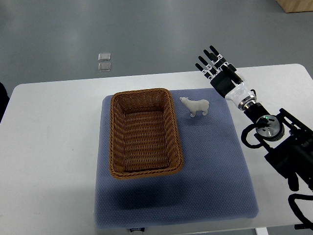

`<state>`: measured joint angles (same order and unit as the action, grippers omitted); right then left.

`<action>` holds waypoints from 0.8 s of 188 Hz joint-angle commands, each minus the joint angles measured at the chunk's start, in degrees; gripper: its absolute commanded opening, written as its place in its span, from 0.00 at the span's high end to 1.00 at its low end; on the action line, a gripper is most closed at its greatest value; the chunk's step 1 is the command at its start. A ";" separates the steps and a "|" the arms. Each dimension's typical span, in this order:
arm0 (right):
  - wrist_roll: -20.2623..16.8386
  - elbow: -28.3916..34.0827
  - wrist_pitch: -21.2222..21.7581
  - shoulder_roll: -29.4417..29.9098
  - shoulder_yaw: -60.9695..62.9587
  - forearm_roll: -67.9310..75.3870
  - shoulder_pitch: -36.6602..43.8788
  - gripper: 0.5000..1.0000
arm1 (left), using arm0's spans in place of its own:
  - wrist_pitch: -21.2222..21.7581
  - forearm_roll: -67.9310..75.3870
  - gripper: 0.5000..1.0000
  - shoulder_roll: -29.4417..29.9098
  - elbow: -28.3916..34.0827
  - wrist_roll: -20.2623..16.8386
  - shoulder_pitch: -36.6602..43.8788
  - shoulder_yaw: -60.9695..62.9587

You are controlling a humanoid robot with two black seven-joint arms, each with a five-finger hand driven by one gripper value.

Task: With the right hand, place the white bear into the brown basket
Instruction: 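Move the right hand down toward the white bear figurine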

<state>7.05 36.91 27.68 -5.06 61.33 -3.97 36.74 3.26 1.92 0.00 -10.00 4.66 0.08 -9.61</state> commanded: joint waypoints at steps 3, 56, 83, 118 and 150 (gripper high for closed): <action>-0.02 0.00 0.00 -0.04 0.02 0.01 0.08 0.15 | -0.01 0.10 0.00 0.00 -0.02 0.00 0.00 0.03; -0.37 0.00 0.00 -0.30 -0.16 -0.87 0.44 0.15 | -0.01 0.02 0.00 0.00 0.07 0.00 0.00 -0.49; -0.55 0.00 0.00 -3.29 -3.67 -9.74 3.77 0.15 | -0.01 0.02 0.00 0.00 -0.02 0.00 0.00 -0.23; -3.36 0.00 0.18 -8.74 -12.20 -27.50 11.60 0.15 | -0.01 0.02 0.00 0.00 -0.37 0.00 0.00 -0.06; -6.18 0.09 0.27 -12.35 -25.56 -46.31 20.65 0.15 | -0.01 0.02 0.00 0.00 -0.45 0.00 0.00 0.03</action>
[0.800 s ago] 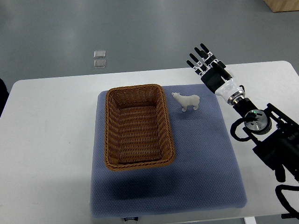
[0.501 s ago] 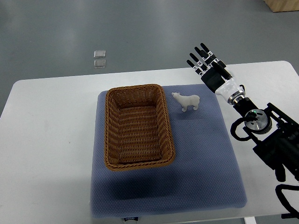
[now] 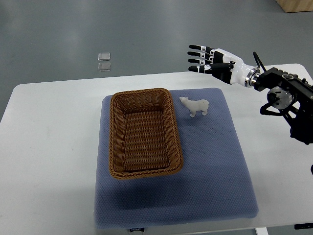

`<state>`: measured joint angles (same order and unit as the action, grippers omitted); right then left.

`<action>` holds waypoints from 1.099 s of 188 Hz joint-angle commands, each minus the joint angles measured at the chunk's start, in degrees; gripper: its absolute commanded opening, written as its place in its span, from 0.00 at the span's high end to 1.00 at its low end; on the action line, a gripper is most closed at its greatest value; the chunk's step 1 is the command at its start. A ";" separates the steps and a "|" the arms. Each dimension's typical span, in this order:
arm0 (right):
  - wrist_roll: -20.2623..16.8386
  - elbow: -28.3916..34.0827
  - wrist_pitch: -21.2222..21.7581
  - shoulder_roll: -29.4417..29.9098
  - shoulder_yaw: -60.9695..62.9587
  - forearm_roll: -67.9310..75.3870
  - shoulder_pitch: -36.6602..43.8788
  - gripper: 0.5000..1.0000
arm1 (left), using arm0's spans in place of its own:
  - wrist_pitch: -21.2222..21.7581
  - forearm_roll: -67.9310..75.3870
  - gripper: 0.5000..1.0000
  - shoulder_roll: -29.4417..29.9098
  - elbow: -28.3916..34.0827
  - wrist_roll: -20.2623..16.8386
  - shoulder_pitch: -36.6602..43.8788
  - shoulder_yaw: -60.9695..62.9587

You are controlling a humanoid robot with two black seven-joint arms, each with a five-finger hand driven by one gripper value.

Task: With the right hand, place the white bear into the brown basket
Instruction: 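Move the right hand down toward the white bear figurine, then close the right hand fingers around the white bear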

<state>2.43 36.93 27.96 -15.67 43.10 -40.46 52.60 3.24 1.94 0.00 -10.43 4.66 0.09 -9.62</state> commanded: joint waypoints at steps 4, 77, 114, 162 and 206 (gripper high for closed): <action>-1.90 0.07 0.07 -2.00 -9.09 -11.66 5.67 0.15 | 0.01 0.00 0.00 0.00 -0.03 0.00 0.00 -0.05; -7.70 3.85 -5.37 -2.00 -20.16 -20.89 9.18 0.15 | -0.07 0.00 0.00 0.00 -0.03 0.00 0.00 -0.05; -7.79 4.64 -7.04 -1.38 -20.86 -21.24 7.69 0.16 | 0.01 0.00 0.00 0.00 0.15 0.00 -0.09 -0.05; -7.70 6.49 -10.73 -1.12 -23.85 -22.99 6.46 0.17 | 0.01 0.00 0.00 0.00 0.15 0.00 0.00 -0.05; -7.70 6.58 -12.67 -0.68 -25.52 -24.05 5.75 0.27 | -0.07 0.00 0.00 0.00 -0.03 0.00 0.00 -0.05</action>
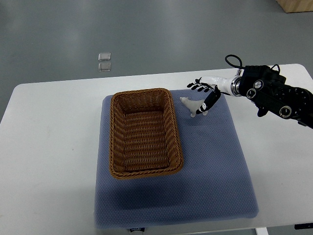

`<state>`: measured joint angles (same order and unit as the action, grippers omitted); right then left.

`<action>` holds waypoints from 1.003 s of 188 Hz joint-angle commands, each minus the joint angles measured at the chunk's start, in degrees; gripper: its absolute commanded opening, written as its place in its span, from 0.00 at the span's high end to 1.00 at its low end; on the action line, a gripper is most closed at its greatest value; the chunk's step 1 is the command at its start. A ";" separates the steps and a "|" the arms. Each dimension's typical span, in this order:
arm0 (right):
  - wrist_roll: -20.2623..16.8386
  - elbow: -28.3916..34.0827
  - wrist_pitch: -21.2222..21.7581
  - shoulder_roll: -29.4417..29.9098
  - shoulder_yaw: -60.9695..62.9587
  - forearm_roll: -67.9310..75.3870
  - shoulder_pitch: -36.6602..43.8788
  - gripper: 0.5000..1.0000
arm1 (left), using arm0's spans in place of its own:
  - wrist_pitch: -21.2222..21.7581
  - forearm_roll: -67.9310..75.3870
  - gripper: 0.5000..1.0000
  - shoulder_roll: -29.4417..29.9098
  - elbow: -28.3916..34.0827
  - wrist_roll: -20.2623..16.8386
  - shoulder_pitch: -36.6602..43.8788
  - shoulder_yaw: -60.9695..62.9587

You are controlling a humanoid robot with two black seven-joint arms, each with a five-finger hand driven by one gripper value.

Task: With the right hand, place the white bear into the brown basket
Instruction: 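Close the right hand fingers around the white bear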

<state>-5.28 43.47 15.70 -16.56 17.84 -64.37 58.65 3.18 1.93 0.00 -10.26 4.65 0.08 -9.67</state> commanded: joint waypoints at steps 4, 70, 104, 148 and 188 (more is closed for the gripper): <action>0.01 0.03 -0.58 0.22 -0.26 -0.14 -0.38 0.28 | -0.02 0.01 0.00 0.00 -0.20 0.00 0.01 0.00; 0.18 0.03 -1.46 1.10 -0.35 -0.23 -1.34 0.59 | -0.02 0.01 0.00 0.00 -0.11 0.00 0.01 0.09; 0.36 0.03 -1.55 1.62 -0.44 -1.90 -2.13 1.00 | -0.02 0.01 0.00 0.00 -0.11 0.00 0.01 0.09; 0.45 0.21 -1.72 0.83 -0.09 -1.81 -1.26 1.00 | -0.02 0.01 0.00 0.00 -0.11 0.00 0.01 0.09; 0.36 4.69 -0.14 -2.94 0.70 -0.76 2.35 1.00 | -0.02 0.01 0.00 0.00 -0.28 0.00 0.01 0.09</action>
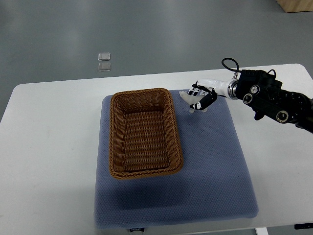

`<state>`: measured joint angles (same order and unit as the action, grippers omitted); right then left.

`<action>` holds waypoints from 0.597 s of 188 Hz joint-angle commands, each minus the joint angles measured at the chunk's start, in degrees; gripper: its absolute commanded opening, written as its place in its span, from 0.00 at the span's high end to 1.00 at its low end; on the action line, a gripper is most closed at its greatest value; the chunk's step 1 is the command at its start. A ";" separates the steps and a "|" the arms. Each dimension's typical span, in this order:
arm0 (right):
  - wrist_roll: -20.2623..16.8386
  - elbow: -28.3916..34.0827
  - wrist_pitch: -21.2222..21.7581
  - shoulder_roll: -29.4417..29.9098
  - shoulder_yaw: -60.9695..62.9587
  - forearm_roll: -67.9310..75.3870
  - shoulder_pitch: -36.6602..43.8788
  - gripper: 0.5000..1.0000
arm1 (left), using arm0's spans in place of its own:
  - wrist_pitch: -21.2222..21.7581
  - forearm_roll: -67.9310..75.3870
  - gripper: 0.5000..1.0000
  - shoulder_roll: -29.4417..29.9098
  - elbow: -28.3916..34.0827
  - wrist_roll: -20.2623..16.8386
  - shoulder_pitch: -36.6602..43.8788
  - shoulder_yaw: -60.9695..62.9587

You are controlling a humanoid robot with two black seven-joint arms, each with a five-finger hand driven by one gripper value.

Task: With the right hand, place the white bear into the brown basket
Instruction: 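Close the right hand fingers around the white bear, then lift the bear with the right hand and carry it over the basket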

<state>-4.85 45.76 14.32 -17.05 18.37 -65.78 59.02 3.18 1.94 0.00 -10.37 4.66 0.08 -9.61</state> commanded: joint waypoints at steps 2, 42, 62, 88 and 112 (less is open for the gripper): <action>-0.07 2.66 1.49 -2.81 0.17 0.74 2.15 1.00 | -0.02 0.00 0.00 0.00 -0.18 0.00 0.00 0.03; -0.51 12.33 5.19 -9.84 0.17 8.03 6.55 1.00 | -0.02 0.08 0.00 0.00 -0.18 0.00 0.00 0.12; -0.60 18.48 6.33 -12.74 0.17 12.78 8.75 1.00 | -0.02 0.17 0.00 0.00 -0.26 0.00 0.00 0.12; 0.28 22.61 6.24 -11.87 0.17 20.60 8.84 1.00 | -0.02 0.08 0.00 0.00 -0.18 0.00 0.00 0.21; 1.95 23.06 4.66 -7.12 -0.27 20.08 6.73 1.00 | -0.02 0.08 0.00 0.00 -0.18 0.00 0.00 0.12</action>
<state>-4.18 68.50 20.31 -27.88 18.48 -45.57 67.48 3.16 2.09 0.00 -10.62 4.68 0.06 -9.42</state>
